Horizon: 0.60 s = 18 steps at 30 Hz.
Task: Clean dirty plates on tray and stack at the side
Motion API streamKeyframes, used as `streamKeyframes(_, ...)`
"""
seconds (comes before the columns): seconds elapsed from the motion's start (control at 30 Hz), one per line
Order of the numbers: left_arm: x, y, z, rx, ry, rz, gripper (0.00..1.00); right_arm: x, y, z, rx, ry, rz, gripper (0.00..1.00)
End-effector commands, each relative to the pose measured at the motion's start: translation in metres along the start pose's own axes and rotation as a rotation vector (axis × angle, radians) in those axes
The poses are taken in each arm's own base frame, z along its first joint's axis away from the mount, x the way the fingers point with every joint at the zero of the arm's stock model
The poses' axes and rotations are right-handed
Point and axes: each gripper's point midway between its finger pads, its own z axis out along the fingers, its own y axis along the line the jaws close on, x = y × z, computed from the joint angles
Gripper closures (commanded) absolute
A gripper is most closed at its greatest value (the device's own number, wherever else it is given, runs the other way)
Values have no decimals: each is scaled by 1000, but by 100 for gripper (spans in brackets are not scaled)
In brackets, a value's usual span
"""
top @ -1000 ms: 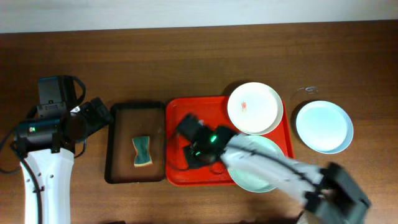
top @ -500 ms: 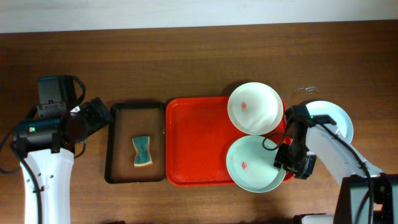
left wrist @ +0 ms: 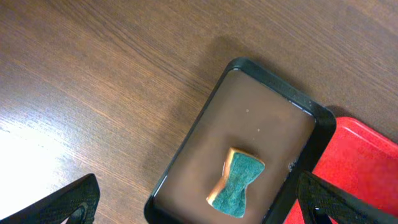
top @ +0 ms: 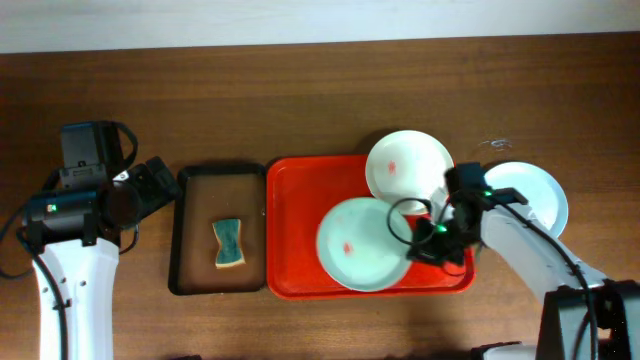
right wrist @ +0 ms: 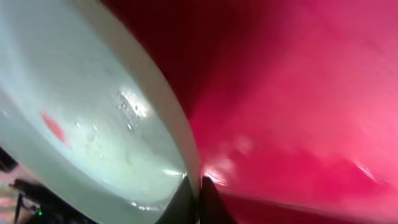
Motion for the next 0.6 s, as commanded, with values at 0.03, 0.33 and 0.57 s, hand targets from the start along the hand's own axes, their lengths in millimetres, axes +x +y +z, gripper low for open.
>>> streamKeyframes(0.03,-2,3,-2,-9,-11,-20,1,-15,55,19,-42,-108,18,96)
streamKeyframes(0.33,-2,3,-2,-9,-11,-20,1,-26,48,34,206,-323,-4,41)
streamKeyframes(0.57,-2,3,-2,-9,-11,-20,1,-46,64,48,194,-341,-345,51)
